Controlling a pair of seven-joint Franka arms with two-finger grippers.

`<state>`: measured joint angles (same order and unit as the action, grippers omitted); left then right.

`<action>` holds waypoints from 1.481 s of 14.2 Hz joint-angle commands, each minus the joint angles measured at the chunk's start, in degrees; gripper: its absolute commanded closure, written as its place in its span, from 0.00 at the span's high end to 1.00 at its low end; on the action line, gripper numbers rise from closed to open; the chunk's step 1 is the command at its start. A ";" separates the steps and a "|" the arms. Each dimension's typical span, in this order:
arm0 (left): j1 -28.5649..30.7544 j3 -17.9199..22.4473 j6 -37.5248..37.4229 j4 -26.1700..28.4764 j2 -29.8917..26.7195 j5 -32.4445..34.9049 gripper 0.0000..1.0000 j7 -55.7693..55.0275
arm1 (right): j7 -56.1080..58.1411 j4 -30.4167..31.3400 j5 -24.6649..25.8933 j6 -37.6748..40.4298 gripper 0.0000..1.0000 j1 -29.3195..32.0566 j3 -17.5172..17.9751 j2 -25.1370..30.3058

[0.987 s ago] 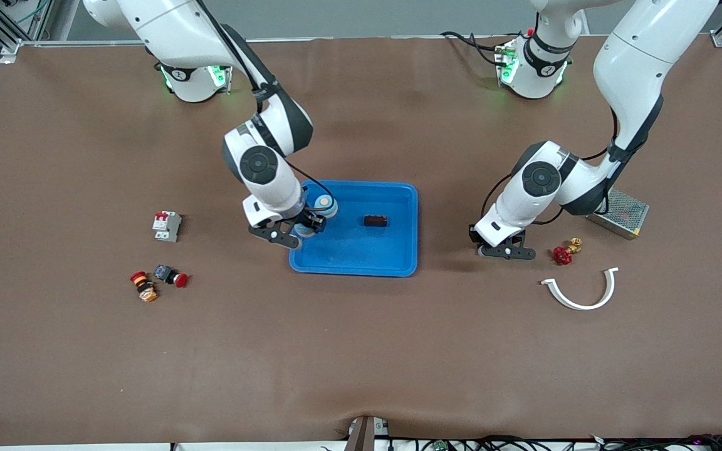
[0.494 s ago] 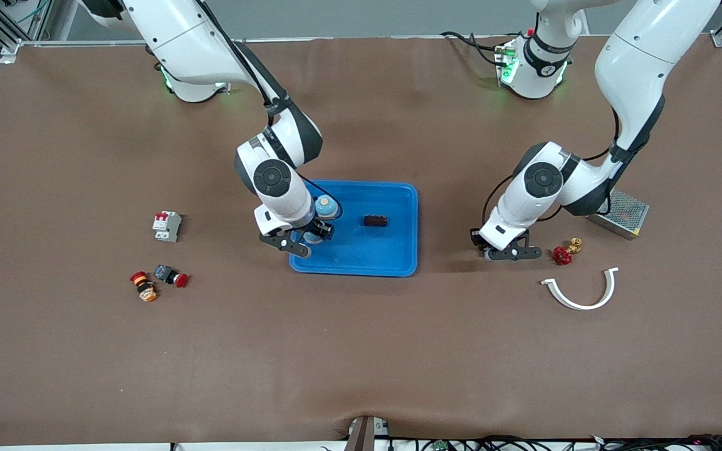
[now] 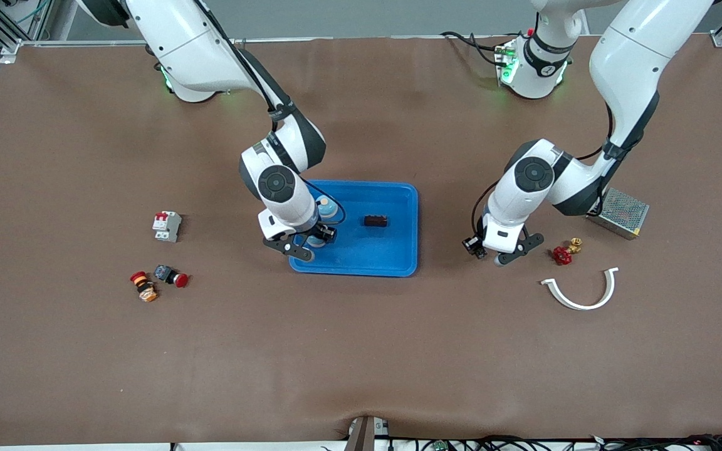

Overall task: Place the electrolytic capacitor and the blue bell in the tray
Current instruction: 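Lift the second capacitor with the left gripper while the right gripper places the dome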

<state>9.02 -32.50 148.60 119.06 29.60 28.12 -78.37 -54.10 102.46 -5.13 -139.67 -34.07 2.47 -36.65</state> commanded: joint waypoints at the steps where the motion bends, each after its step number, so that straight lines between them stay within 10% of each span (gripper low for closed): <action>1: 0.04 -3.26 -7.60 -4.96 -1.57 -0.09 0.00 -9.41 | -1.88 -2.00 0.12 0.28 0.40 -1.18 -0.54 -1.40; 5: -0.57 -5.55 -10.44 -8.14 -1.39 -3.25 0.00 -15.21 | -1.88 -2.00 0.30 0.28 0.45 -1.27 -0.63 -1.49; 8: -1.72 -6.00 -10.70 -10.77 -0.95 -3.34 0.00 -20.48 | -1.88 -2.00 1.18 0.45 1.00 -1.18 -0.63 -1.32; 13: -3.83 -5.91 -14.74 -15.09 -0.07 -4.04 0.00 -30.06 | -1.18 -1.91 1.35 4.56 1.00 -0.83 -0.63 1.74; 21: -6.20 -5.91 -14.74 -20.53 3.00 -4.83 0.00 -47.03 | 14.36 -1.56 1.44 34.79 1.00 5.58 -0.71 25.46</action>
<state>3.99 -38.22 135.13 101.51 31.22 24.42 -122.61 -43.17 98.21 -4.30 -108.10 -30.33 1.14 -17.03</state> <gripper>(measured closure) 0.661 0.000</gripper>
